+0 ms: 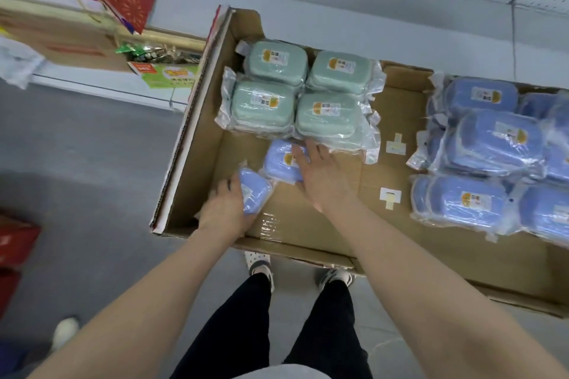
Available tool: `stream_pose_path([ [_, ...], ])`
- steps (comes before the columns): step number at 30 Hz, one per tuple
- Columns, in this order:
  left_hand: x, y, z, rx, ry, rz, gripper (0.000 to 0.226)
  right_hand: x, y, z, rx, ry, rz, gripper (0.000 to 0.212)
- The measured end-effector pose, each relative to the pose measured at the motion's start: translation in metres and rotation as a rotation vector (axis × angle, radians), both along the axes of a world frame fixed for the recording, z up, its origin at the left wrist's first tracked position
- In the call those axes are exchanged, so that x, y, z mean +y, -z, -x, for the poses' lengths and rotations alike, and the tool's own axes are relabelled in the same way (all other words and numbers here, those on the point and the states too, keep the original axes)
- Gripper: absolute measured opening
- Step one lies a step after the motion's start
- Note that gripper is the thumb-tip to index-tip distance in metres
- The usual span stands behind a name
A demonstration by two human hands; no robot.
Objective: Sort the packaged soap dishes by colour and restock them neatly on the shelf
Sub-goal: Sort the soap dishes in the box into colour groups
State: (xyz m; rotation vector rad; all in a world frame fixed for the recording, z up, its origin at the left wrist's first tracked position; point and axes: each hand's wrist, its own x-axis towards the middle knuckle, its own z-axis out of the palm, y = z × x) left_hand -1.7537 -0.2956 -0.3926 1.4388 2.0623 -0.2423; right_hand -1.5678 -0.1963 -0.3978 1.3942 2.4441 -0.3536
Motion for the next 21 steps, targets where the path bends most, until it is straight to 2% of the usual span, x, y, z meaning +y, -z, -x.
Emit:
stream_pose_path([
  [6,0.003,-0.005,0.000,0.014,0.069,-0.006,0.101,-0.031,-0.010,-0.028,-0.013,0.141,0.008,0.084],
  [12,0.020,-0.042,-0.030,0.019,0.306,-0.118,0.103,-0.033,-0.062,-0.097,0.116,0.191,-0.181,0.079],
  [17,0.056,-0.081,-0.116,-0.038,0.621,-0.294,0.099,-0.027,-0.114,-0.199,0.219,0.338,-0.304,0.081],
  [21,0.083,-0.106,-0.220,-0.097,0.832,-0.387,0.094,-0.035,-0.138,-0.304,0.126,0.505,-0.301,0.083],
])
